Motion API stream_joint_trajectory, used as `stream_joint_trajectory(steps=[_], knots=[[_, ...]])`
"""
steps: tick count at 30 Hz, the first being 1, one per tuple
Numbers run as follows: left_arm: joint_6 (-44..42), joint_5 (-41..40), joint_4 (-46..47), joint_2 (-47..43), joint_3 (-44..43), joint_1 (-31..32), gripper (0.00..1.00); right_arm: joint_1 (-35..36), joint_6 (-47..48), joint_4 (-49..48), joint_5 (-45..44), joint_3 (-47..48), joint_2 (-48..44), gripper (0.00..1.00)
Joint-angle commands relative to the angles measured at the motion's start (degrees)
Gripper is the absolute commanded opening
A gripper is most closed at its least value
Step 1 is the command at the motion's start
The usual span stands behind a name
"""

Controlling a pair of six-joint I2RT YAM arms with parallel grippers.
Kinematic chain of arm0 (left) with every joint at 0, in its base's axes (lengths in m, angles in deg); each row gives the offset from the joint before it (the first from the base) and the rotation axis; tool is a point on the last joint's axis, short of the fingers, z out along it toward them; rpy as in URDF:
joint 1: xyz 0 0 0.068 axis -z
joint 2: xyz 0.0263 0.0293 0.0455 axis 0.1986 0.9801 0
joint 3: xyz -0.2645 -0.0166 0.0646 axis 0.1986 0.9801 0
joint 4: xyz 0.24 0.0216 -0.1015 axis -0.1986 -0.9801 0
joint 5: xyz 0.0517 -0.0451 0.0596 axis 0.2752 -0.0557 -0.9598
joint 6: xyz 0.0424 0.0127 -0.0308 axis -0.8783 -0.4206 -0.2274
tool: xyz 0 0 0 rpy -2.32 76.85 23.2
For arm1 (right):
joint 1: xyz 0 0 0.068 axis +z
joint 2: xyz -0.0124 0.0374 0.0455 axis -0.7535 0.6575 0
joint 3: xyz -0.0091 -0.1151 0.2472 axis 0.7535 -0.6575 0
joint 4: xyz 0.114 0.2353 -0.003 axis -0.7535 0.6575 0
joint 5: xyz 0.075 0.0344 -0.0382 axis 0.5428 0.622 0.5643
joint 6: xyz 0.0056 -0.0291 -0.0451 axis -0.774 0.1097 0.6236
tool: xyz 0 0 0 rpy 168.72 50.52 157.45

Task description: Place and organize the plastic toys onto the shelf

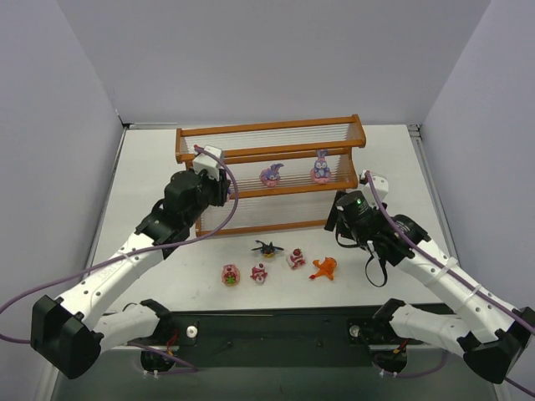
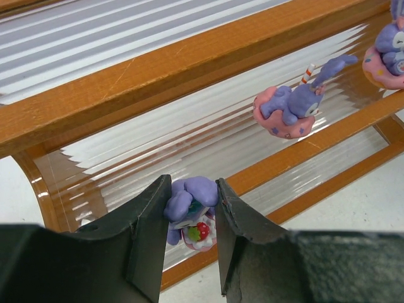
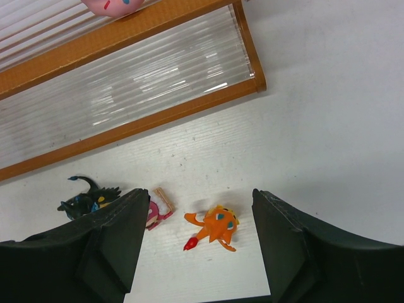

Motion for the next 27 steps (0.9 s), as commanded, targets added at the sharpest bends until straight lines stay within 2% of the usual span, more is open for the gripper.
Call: stream_joint_trajectory(steps=[1, 9, 27], knots=[[0.0, 1.5, 7.6, 1.1, 0.6, -1.9, 0.0, -0.5, 0.6, 0.2, -0.7, 1.7, 0.9, 0.67], [1.0, 5.0, 10.9, 3.2, 0.9, -4.9, 0.0, -0.6, 0.5, 0.1, -0.3, 2.0, 2.1, 0.66], [1.3, 5.8, 16.2, 7.2, 2.3, -7.3, 0.01, -1.1, 1.1, 0.1, -0.1, 3.2, 3.0, 0.66]])
